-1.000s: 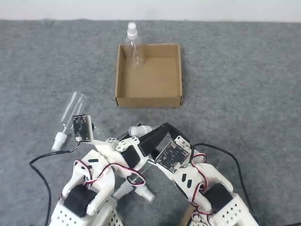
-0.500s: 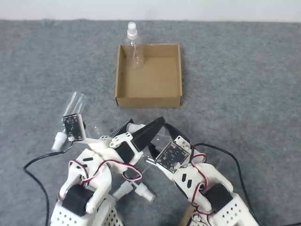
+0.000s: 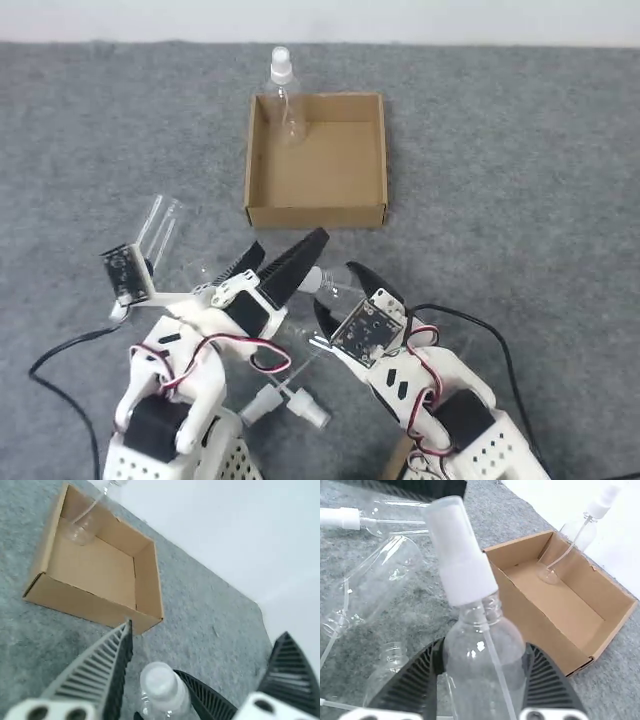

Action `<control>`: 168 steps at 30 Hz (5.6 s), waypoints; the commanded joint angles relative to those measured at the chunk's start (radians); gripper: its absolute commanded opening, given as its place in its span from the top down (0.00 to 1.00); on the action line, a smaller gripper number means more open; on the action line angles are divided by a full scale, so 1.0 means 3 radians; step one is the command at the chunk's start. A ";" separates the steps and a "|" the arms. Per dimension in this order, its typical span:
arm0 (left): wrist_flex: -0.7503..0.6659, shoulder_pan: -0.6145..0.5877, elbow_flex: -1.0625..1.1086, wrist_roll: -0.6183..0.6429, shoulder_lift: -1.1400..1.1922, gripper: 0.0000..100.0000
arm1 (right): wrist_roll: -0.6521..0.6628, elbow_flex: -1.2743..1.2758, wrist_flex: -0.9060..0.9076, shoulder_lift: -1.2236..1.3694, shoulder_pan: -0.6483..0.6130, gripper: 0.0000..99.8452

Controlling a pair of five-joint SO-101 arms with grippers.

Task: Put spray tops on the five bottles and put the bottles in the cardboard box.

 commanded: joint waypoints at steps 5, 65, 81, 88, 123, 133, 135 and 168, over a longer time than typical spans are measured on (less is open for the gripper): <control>0.0015 -0.0128 -0.0187 0.0046 -0.0072 0.60 | 0.0026 0.0031 -0.0049 -0.0084 0.0018 0.91; -0.0455 -0.0363 0.0013 -0.0097 -0.0066 0.60 | -0.0486 0.0066 -0.0529 -0.0059 -0.0243 0.91; -0.0465 -0.0829 0.0003 -0.0097 -0.0072 0.60 | -0.0736 0.0061 -0.0575 -0.0079 -0.0033 0.90; -0.0465 -0.0813 0.0023 -0.0097 -0.0066 0.60 | -0.1253 0.0061 -0.0800 -0.0084 -0.0043 0.90; -0.0465 -0.0256 0.0269 -0.0271 -0.0066 0.60 | -0.1258 0.0066 -0.0673 -0.0079 -0.0018 0.91; -0.0476 -0.0322 0.0263 -0.0271 -0.0066 0.60 | -0.1258 0.0066 -0.0673 -0.0079 0.0202 0.91; -0.0476 -0.0322 0.0263 -0.0271 -0.0066 0.60 | -0.1253 0.0066 -0.0673 -0.0079 0.0202 0.91; -0.0639 -0.0322 0.0212 -0.0604 -0.0066 0.99 | -0.1253 0.0066 -0.0555 -0.0069 0.0222 0.91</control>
